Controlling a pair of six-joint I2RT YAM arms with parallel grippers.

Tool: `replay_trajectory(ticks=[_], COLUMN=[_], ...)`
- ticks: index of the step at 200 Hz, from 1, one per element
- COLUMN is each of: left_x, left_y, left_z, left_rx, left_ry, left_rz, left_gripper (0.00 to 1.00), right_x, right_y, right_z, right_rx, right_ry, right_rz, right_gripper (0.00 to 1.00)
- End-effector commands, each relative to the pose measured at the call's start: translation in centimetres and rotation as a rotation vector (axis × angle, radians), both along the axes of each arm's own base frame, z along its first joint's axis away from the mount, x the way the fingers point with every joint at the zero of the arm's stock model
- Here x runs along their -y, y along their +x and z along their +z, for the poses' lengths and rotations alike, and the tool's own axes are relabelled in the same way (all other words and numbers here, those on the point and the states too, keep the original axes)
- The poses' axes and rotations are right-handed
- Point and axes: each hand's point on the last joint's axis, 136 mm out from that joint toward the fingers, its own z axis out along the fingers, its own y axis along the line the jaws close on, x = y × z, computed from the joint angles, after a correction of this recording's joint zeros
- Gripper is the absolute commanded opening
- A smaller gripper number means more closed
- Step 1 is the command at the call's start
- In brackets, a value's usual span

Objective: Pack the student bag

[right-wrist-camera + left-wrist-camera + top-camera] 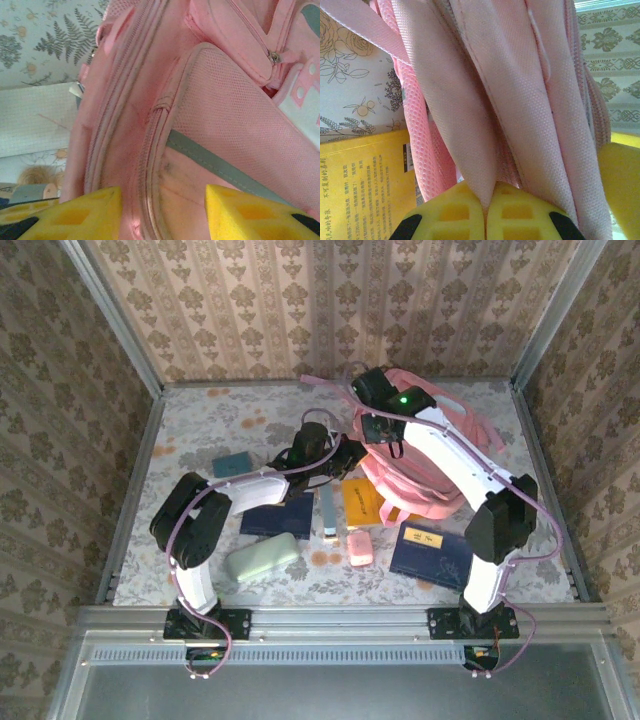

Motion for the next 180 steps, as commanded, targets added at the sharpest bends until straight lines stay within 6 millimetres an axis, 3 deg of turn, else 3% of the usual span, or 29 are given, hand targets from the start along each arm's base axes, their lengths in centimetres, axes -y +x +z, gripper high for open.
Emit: replay_trajectory(ticks=[1,57,77,119,153,169,180], left_x=[1.3,1.2,1.3,1.3,0.9,0.3,-0.2], left_y=[-0.9,-1.0,-1.0,-1.2,-1.4,-1.6,-1.7], left_z=[3.1,3.3,3.3,3.7,3.6,3.3,3.5], left_rx=[0.062,0.071,0.068,0.077,0.083,0.078,0.089], left_ry=[-0.085,-0.081,-0.084,-0.085,-0.060,-0.030,-0.017], left_rz=[-0.051,-0.045,-0.043,-0.038,-0.042,-0.054,-0.069], left_gripper=[0.00,0.00,0.00,0.00,0.00,0.32,0.44], right_x=[0.9,0.3,0.0,0.6,0.4,0.0,-0.4], right_y=[0.5,0.6,0.4,0.4,0.5,0.5,0.3], right_z=[-0.2,-2.8,-3.2,-2.3,0.1,2.3,3.7], right_rx=[0.006,-0.056,-0.070,-0.070,-0.022,0.028,0.058], right_ry=[-0.067,-0.078,-0.052,0.011,0.088,0.123,0.130], right_rz=[-0.019,0.012,0.030,0.035,0.097,0.166,0.233], right_gripper=[0.46,0.42,0.27,0.00,0.00,0.00,0.00])
